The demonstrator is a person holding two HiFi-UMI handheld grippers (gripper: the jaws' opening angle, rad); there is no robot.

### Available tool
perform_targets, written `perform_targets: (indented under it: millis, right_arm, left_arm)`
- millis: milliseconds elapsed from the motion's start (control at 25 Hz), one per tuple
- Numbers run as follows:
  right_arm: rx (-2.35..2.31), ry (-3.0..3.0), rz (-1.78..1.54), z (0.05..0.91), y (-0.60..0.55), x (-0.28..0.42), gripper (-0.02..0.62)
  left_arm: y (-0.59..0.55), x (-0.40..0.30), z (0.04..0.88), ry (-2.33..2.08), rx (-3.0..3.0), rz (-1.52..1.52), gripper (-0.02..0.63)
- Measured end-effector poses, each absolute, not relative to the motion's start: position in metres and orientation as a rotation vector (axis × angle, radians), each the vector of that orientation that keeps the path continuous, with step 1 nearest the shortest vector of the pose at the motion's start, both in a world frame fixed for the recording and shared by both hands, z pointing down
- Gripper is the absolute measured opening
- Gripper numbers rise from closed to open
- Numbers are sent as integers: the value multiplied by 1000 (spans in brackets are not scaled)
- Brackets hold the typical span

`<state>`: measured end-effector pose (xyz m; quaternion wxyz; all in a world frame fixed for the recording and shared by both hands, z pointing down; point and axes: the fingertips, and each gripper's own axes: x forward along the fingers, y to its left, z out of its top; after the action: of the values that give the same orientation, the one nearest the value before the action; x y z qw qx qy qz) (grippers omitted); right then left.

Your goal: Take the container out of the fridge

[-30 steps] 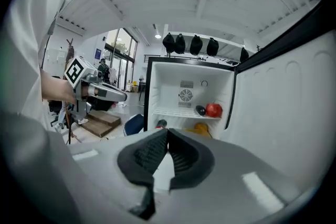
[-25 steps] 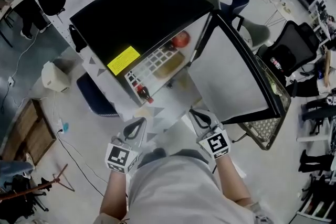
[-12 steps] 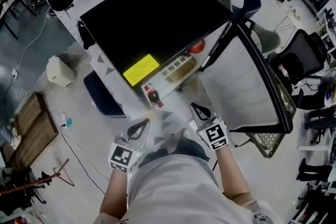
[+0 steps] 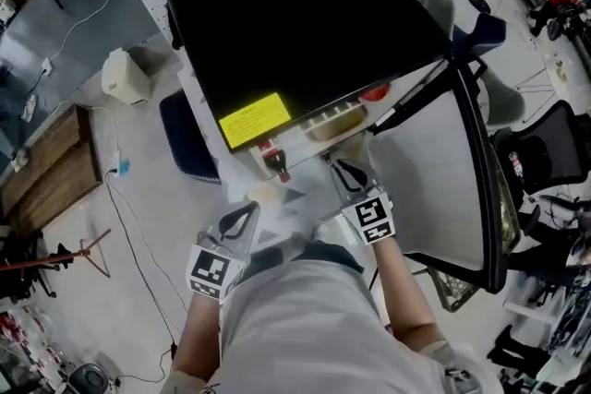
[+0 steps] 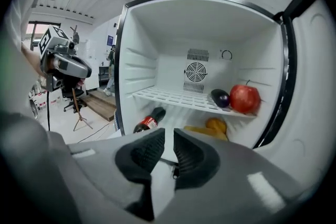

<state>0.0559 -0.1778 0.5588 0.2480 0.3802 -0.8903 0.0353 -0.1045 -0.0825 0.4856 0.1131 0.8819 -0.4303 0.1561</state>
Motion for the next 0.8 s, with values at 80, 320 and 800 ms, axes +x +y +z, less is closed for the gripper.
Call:
perform_targets:
  millis: [80,320,800]
  right_arm:
    - [1003,-2426,94,567,-190,52,52]
    - [909,-2403,77,598,-214,36,86]
    - [796,-2217,-56,660,-259,28,117]
  left_arm:
    - [-82,-108,490,-1311,2545,453,9]
    - [-75,-123,508,-1454,2408,460,9]
    - [-58,-148,523,-1639,2207,458,9]
